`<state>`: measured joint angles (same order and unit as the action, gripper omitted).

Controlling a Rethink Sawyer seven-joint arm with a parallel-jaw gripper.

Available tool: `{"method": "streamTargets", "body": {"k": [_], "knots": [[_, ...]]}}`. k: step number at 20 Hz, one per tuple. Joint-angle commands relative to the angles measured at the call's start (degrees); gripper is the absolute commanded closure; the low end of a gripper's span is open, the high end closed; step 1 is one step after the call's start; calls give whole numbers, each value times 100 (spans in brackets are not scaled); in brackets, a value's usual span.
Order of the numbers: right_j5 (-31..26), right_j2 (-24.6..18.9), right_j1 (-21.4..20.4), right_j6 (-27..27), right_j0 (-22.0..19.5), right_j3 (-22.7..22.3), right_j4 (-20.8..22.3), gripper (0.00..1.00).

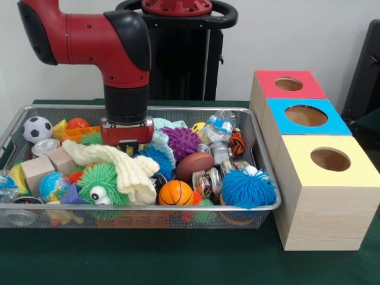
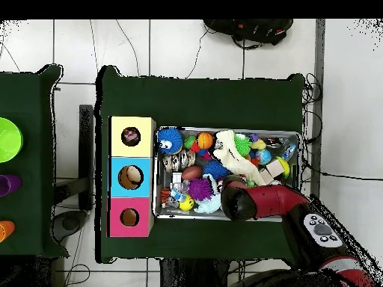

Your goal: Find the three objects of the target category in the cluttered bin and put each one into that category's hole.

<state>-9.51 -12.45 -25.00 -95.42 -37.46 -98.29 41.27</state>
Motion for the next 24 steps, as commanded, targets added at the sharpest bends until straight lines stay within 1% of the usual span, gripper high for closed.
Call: {"method": "streamTargets", "body": {"k": [1,3,5,7,9,10,12,16,19,24], "knots": [[-192,7,760,-564,171,582,-156,100],[-510,-23,272,-571,243,284,-367,100],[-902,-143,-407,-543,263,-141,-679,100],[-1310,-311,-1015,-485,254,-452,-1017,100],[-1662,-477,-1409,-396,201,-635,-1331,100],[-1870,-528,-1517,-339,202,-630,-1475,100],[-2222,-614,-1681,-195,202,-587,-1686,100],[-2718,-701,-1745,0,262,-332,-1936,100],[-2854,-721,-1698,70,280,-178,-2003,100],[-2958,-728,-1664,119,283,-78,-2065,100]]}}
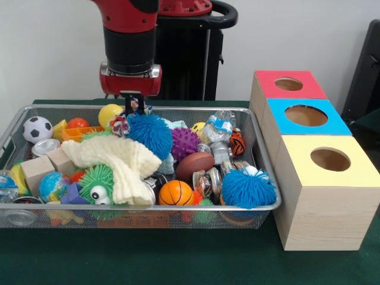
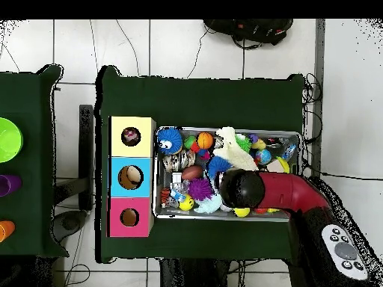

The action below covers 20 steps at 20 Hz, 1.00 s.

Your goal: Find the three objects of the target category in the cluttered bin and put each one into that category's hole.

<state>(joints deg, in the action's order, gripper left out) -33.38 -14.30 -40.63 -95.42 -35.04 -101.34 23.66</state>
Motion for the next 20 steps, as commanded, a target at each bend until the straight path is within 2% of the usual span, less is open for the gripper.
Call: {"method": "streamTargets", "body": {"k": [1,4,11,15,18,20], "knots": [[-617,-545,-110,124,54,247,-322,100],[-773,-491,-272,47,165,260,-385,100],[-1517,27,-1118,-1089,1138,174,-906,100],[-2253,320,-1381,-1431,1615,467,-1144,100],[-2475,576,-1365,-1881,2040,700,-1239,100],[-2156,671,-1154,-2038,2192,761,-1289,100]]}}
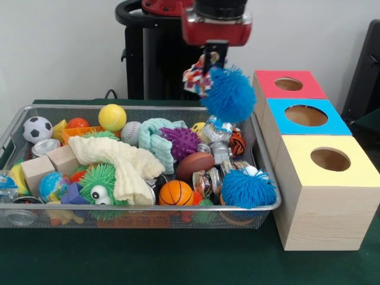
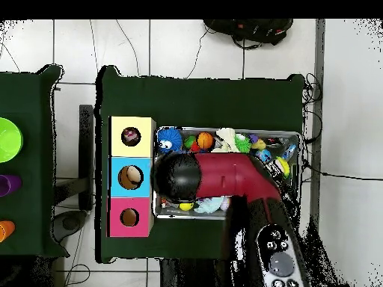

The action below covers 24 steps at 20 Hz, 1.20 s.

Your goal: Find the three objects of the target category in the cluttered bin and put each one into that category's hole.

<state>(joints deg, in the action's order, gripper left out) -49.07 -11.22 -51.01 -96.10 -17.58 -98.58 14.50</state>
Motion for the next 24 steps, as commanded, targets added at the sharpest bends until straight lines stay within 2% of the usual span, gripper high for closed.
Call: {"method": "streamTargets", "body": {"k": [1,3,5,12,24], "knots": [[-227,363,64,-1942,438,467,-377,100],[607,306,578,-1689,263,444,-379,100],[1044,254,851,-1438,94,426,-379,100],[1455,198,1044,-1065,-98,372,-459,100],[1727,204,1129,-970,-221,235,-449,100]]}}
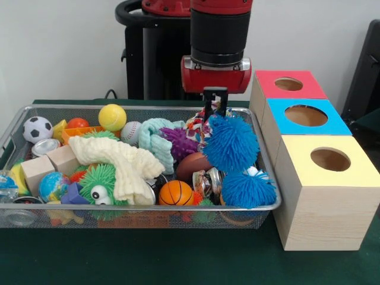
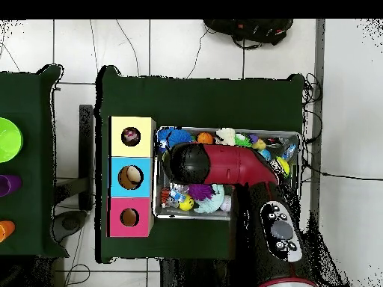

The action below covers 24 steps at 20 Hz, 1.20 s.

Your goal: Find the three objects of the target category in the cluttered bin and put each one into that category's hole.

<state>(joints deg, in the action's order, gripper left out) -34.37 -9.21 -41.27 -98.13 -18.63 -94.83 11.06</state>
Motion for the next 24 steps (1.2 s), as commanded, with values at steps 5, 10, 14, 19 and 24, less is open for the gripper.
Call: {"method": "streamTargets", "body": {"k": [5,10,14,19,24], "knots": [[263,70,144,-844,-51,-125,-109,0],[320,44,153,-823,-56,-143,-115,0],[327,-25,159,-757,-115,-156,-150,0],[262,-33,176,-711,-143,-151,-160,0],[695,9,467,-642,-199,-154,69,0]]}}
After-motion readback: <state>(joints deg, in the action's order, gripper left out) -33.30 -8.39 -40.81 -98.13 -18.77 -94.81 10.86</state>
